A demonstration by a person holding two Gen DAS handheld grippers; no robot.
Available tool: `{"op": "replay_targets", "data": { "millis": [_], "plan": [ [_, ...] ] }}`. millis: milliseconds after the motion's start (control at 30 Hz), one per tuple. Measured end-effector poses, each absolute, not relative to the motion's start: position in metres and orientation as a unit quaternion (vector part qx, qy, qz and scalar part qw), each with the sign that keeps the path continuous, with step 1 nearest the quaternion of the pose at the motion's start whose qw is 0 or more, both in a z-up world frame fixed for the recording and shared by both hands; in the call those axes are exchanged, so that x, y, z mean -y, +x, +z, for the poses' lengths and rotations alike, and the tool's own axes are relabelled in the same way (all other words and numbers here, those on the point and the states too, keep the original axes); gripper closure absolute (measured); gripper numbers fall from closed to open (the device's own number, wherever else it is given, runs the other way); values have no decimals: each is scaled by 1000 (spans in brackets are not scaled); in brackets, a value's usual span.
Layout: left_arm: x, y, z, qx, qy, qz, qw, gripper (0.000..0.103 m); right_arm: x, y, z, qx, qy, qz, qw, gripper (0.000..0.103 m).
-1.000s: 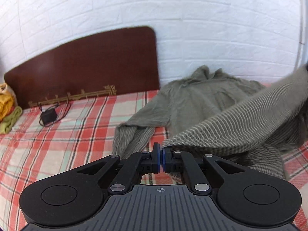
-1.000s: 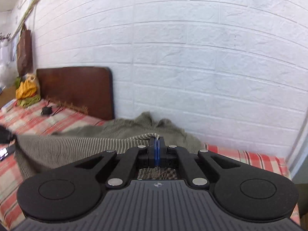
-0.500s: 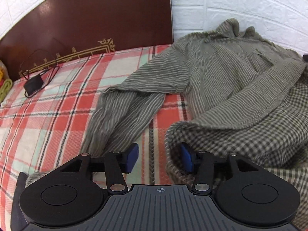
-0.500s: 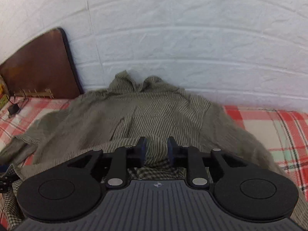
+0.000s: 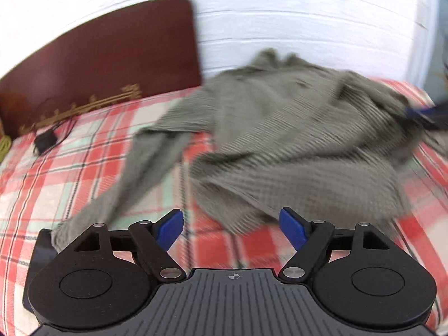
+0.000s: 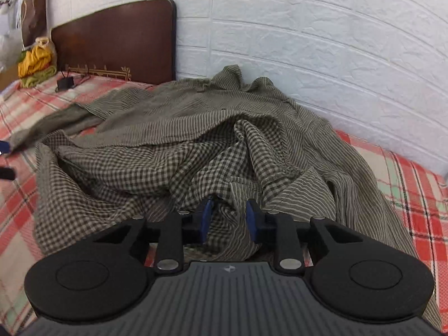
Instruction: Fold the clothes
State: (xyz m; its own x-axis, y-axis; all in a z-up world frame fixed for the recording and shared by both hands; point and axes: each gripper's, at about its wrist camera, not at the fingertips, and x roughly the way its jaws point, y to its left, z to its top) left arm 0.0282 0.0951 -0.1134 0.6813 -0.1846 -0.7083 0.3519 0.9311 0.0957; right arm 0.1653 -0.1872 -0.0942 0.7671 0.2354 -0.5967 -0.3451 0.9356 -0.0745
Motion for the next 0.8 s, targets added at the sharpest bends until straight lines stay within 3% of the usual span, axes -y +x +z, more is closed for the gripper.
{"op": "replay_targets", "data": {
  "millis": [133, 167, 200, 533, 633, 800],
  "plan": [
    [-84, 5, -127, -397, 104, -184, 893, 17, 174, 170, -113, -318, -123, 144, 929, 73],
    [-81, 2, -131, -402, 99, -190, 890, 17, 173, 173, -115, -321, -127, 139, 928, 79],
    [-77, -1, -135, -407, 95, -195, 888, 17, 174, 175, -117, -330, -128, 136, 925, 102],
    [-31, -2, -153, -405, 80, -256, 874, 17, 220, 66, -56, -249, 16, 134, 959, 102],
    [-18, 3, -159, -403, 78, -261, 874, 17, 225, 30, -72, -265, 76, 139, 951, 102],
    [-4, 14, -172, -416, 66, -254, 871, 17, 205, 9, -139, -363, 148, 140, 909, 102]
  ]
}}
